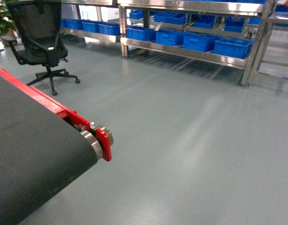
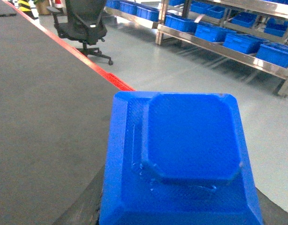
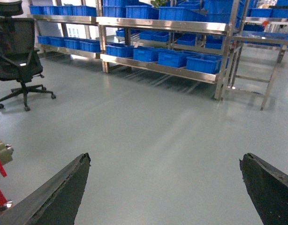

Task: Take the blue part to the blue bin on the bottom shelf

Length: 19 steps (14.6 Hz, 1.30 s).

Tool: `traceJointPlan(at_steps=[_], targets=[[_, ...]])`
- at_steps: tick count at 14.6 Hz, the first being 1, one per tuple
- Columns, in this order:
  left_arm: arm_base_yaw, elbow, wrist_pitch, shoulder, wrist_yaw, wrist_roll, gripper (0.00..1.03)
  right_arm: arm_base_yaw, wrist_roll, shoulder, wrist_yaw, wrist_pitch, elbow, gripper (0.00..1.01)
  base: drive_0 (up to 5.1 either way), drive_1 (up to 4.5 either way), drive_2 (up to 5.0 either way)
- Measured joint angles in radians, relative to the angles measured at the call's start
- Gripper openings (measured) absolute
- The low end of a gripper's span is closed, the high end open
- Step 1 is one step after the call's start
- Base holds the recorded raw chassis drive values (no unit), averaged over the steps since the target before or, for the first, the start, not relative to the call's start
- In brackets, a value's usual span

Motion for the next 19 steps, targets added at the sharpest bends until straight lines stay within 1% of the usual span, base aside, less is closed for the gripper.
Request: traceJointPlan(at_steps=[19], targets=[[0.0, 0.0, 0.0, 0.0, 0.0, 0.0, 0.43, 0.0, 0.0, 0.0, 0.0, 0.0, 0.0, 0.98, -1.6, -1.61, -1.6]])
